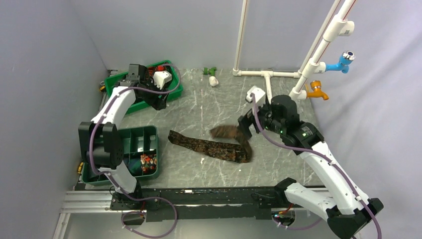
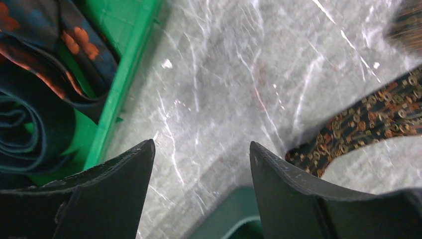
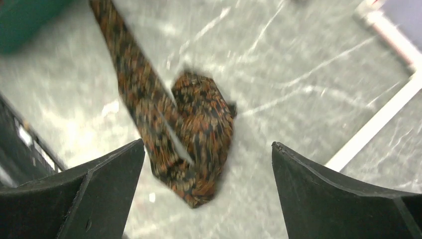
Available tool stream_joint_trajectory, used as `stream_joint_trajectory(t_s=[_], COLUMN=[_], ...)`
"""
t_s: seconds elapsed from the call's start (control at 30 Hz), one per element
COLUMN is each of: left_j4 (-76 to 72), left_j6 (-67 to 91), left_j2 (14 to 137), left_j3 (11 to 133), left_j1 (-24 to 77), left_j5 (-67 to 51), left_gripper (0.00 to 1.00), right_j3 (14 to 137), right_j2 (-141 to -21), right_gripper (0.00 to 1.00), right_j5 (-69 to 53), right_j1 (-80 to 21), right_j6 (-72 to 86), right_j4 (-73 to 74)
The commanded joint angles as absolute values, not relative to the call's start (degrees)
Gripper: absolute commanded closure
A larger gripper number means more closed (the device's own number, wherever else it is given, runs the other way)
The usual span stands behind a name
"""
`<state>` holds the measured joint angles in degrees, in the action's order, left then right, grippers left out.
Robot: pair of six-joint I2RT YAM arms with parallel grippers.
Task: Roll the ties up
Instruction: Place the tie at the center of the board.
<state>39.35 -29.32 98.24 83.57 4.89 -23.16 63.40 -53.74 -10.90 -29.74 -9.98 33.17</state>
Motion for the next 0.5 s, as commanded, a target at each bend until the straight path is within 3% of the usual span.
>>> stream_joint_trajectory(t_s=[0.0,0.07,0.23,0.33,0.47], left_j4=[41.58,43.69,45.25,43.92,37.5], left_j6=[-31.79,-33.83,-41.27,-45.82,-50.82], left_j2=[92.47,91.24,85.91,82.46,77.39], left_j3=[80.79,79.67,71.53,63.98,54.26], left_j1=[4.49,4.61,8.0,12.31,19.97], left_j5=[-28.66,-32.33,-37.68,-37.15,-31.1], left_gripper=[0.24,0.24,0.24,0.25,0.25], right_j3=[64.16,65.18,66.37,68.75,69.81], right_j2=[-53.29,-56.11,-64.68,-72.59,-79.67], right_gripper=[0.0,0.02,0.18,0.29,0.31], right_j5=[-13.98,-14.59,-17.16,-18.56,-20.97], right_j1=[-29.72,-29.7,-29.63,-29.48,-29.42], right_j6=[-21.92,-23.48,-23.69,-22.55,-20.56], right_j4=[47.61,49.79,47.82,47.5,42.75])
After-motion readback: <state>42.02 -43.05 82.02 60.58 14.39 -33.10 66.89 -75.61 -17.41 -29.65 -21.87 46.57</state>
